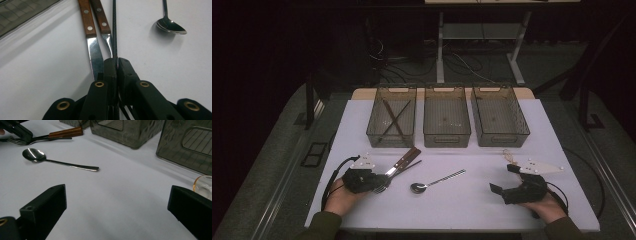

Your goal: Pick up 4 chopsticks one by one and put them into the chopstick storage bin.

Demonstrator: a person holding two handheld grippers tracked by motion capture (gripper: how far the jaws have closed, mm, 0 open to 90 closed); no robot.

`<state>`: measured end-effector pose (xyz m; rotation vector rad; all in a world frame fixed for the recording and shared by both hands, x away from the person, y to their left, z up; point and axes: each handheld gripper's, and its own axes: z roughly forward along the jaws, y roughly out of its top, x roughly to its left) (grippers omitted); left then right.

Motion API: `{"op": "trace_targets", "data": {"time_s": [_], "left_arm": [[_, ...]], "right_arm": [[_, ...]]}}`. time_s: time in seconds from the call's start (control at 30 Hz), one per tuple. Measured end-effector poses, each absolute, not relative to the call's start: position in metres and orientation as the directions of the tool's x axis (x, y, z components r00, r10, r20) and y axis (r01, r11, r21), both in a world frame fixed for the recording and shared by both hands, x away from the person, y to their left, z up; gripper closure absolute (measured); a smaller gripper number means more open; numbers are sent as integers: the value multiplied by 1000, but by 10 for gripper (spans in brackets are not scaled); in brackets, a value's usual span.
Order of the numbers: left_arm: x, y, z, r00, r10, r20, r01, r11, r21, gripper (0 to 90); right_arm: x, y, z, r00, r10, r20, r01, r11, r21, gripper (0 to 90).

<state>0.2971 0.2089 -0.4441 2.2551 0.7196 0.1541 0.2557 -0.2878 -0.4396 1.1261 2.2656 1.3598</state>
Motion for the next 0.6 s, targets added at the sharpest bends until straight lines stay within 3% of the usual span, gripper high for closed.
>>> {"op": "trace_targets", "data": {"time_s": [0.6], "left_arm": [[297,213,-435,835,538,-114,439,-527,727,860]], "right_arm": [[255,-286,-441,-670,728,148,478,270,836,18]]}}
